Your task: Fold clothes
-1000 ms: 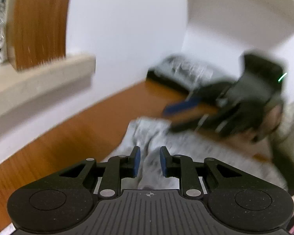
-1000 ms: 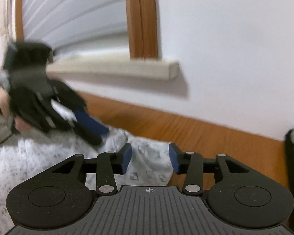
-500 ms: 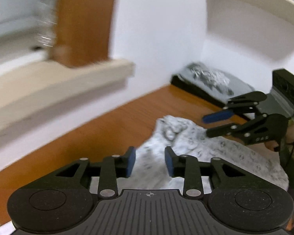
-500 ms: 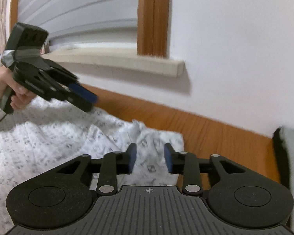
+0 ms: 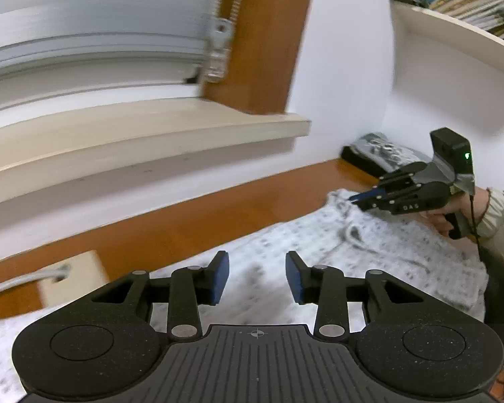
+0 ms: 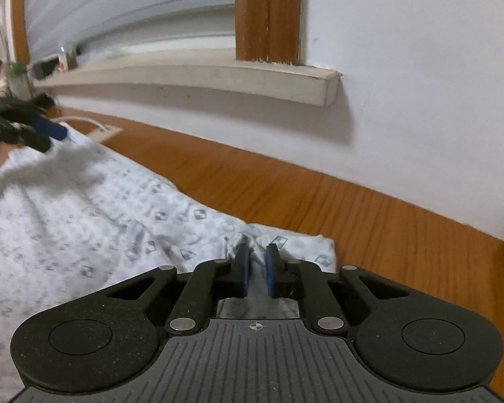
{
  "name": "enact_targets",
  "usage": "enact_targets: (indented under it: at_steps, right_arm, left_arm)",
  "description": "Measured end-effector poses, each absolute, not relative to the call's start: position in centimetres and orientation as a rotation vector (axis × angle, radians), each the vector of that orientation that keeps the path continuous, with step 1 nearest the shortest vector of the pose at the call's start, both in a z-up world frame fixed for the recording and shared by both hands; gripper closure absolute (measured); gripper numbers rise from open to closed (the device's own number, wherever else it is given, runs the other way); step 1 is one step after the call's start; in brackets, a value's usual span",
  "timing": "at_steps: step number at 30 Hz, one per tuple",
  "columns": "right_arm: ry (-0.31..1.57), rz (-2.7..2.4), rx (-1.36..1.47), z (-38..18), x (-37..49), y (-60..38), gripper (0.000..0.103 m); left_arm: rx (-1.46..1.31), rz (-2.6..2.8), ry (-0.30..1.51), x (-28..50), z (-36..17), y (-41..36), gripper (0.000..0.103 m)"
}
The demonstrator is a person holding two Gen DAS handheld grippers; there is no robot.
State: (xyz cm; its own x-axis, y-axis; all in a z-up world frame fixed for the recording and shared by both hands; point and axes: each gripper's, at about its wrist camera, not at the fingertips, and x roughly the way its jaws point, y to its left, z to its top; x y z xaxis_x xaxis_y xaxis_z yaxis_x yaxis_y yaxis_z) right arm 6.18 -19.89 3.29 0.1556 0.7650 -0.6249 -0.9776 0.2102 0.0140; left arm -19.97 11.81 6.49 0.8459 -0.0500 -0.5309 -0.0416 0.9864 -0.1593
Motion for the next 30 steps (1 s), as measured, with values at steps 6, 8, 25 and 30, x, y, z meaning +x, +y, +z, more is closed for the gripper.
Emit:
enact_targets:
  at_steps: [6, 8, 25, 30]
  right_arm:
    - [0.501, 1.238, -0.438, 5.9, 2.9, -21.8, 0.055]
    - [0.45, 1.217, -0.445, 7.4, 0.7, -22.7, 0.049]
    - [0.438, 1.473, -0.395, 7.4, -25.0, -16.5, 0.032]
    - [0.405, 1.515, -0.441, 6.8, -30.5, -13.4, 0.032]
  left_arm:
    - [-0.205, 0.118, 0.531, -25.8, 6.9, 17.0, 0.054]
    - [-0.218, 0.167, 0.516, -28.1, 7.3, 19.1, 0.047]
    - [-0.358, 0.075, 0.536, -33.5, 3.0, 30.2, 0.026]
    - [-0.374, 0.028, 0.542, -33.2, 3.0, 31.0, 0.024]
